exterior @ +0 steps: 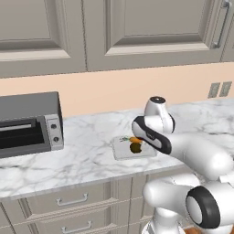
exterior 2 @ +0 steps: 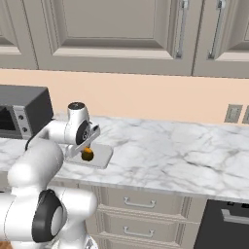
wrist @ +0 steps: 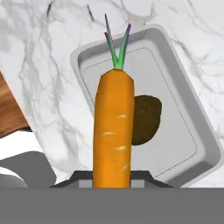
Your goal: Take the carrot and avocado out of the freezer and place them in the tupperware container on the counter. Then put the tupperware containing the vegetables back in the freezer.
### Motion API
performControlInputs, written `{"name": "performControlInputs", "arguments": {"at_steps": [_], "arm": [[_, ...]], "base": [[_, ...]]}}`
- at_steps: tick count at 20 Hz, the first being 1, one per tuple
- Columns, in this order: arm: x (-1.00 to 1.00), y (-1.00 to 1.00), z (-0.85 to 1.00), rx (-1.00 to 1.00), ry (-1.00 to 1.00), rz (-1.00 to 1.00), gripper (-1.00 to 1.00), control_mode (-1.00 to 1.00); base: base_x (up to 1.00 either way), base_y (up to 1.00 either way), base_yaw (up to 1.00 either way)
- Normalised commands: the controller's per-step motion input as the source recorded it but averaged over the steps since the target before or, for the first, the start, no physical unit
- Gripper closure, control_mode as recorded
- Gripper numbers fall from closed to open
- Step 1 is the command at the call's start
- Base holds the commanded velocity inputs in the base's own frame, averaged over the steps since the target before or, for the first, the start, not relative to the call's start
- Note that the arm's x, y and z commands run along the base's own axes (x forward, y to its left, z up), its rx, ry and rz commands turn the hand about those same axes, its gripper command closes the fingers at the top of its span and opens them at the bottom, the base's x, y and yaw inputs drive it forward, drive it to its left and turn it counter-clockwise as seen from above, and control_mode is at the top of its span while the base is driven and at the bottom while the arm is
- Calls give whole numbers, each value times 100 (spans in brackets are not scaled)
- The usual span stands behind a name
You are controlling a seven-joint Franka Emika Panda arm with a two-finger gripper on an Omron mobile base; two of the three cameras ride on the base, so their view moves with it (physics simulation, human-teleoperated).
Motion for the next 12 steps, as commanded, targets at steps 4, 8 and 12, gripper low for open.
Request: {"name": "performControlInputs", "arguments": {"at_steps": [4, 8, 12], "arm": [[27, 2, -32, 0, 3, 0, 100, -100], [25, 2, -31, 0, 6, 0, 100, -100], [26, 0, -25, 0, 2, 4, 100, -100]], "base": [[0, 0, 0], [0, 0, 0], [0, 0, 0]]}}
